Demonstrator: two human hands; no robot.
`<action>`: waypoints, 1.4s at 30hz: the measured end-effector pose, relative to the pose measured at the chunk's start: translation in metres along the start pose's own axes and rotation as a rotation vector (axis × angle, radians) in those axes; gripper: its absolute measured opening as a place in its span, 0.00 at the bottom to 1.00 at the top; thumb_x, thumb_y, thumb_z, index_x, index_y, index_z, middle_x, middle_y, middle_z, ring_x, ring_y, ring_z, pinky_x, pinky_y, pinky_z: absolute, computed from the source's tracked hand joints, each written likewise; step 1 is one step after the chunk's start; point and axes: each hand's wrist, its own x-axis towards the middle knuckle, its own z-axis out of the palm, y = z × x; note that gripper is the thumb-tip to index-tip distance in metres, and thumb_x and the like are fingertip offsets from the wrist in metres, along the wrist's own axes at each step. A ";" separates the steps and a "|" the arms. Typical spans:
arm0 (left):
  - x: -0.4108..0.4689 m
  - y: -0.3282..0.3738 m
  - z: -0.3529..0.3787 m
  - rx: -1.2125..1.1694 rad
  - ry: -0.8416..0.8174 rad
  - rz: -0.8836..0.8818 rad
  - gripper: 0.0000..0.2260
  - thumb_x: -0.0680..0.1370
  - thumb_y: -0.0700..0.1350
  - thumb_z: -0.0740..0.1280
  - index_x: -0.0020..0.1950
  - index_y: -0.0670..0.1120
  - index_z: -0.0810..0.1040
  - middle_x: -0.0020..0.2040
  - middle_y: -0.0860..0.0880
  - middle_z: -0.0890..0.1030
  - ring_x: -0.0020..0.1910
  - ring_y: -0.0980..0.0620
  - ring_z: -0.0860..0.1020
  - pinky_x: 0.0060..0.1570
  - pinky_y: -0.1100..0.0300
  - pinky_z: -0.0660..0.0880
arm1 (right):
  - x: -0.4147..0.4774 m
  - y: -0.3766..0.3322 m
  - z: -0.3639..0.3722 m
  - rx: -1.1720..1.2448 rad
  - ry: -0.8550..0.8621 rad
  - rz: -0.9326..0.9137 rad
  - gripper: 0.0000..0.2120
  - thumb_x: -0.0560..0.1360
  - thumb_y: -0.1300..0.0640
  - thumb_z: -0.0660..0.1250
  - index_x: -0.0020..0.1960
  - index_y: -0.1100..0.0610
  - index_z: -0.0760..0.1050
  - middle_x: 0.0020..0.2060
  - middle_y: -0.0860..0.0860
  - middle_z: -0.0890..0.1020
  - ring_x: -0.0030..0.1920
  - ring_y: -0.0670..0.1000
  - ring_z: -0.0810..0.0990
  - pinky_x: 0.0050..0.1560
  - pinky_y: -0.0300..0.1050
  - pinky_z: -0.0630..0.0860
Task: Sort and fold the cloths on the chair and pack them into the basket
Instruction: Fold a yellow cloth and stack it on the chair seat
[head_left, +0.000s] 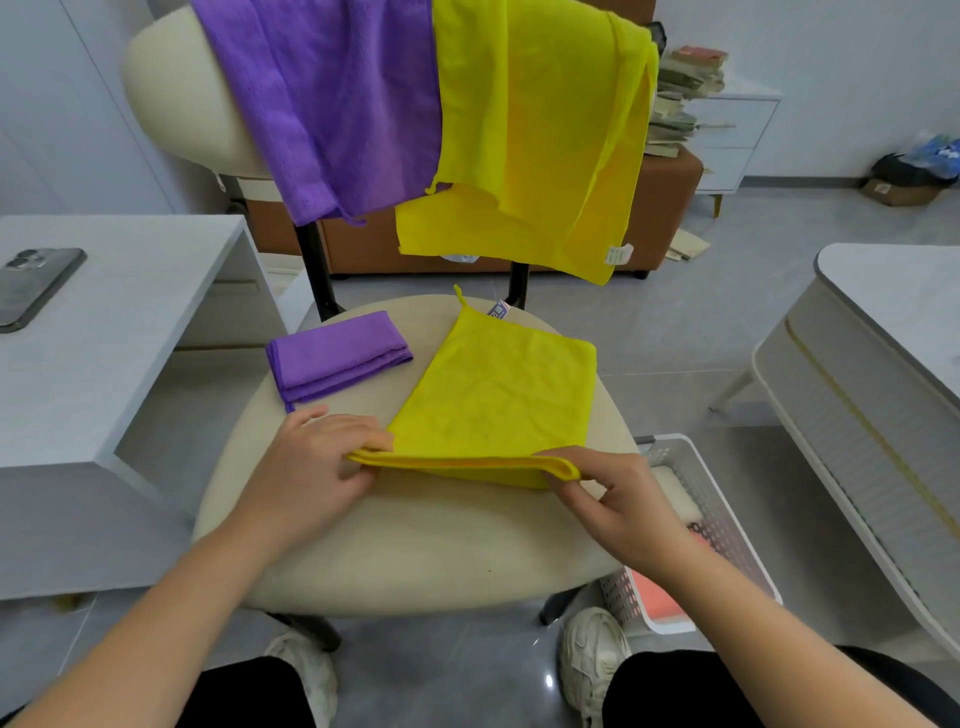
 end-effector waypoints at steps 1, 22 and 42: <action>0.001 0.002 -0.005 -0.128 0.011 -0.071 0.09 0.68 0.53 0.65 0.47 0.59 0.81 0.48 0.70 0.80 0.55 0.72 0.73 0.61 0.64 0.62 | 0.002 -0.001 -0.001 0.031 0.013 0.015 0.06 0.77 0.50 0.62 0.47 0.46 0.78 0.36 0.42 0.80 0.36 0.41 0.76 0.38 0.37 0.72; 0.031 0.032 0.006 -0.634 -0.089 -0.614 0.07 0.79 0.42 0.63 0.46 0.48 0.80 0.38 0.52 0.82 0.37 0.55 0.77 0.41 0.58 0.72 | 0.055 -0.001 -0.017 0.074 -0.059 0.614 0.15 0.81 0.56 0.59 0.43 0.66 0.74 0.33 0.54 0.71 0.36 0.51 0.69 0.38 0.45 0.65; 0.063 0.033 0.041 0.241 -0.096 -0.635 0.14 0.82 0.48 0.54 0.64 0.44 0.69 0.55 0.39 0.78 0.54 0.38 0.75 0.41 0.53 0.66 | 0.086 0.018 0.015 -0.731 0.099 0.662 0.15 0.80 0.45 0.57 0.59 0.54 0.70 0.44 0.53 0.78 0.44 0.57 0.77 0.39 0.45 0.66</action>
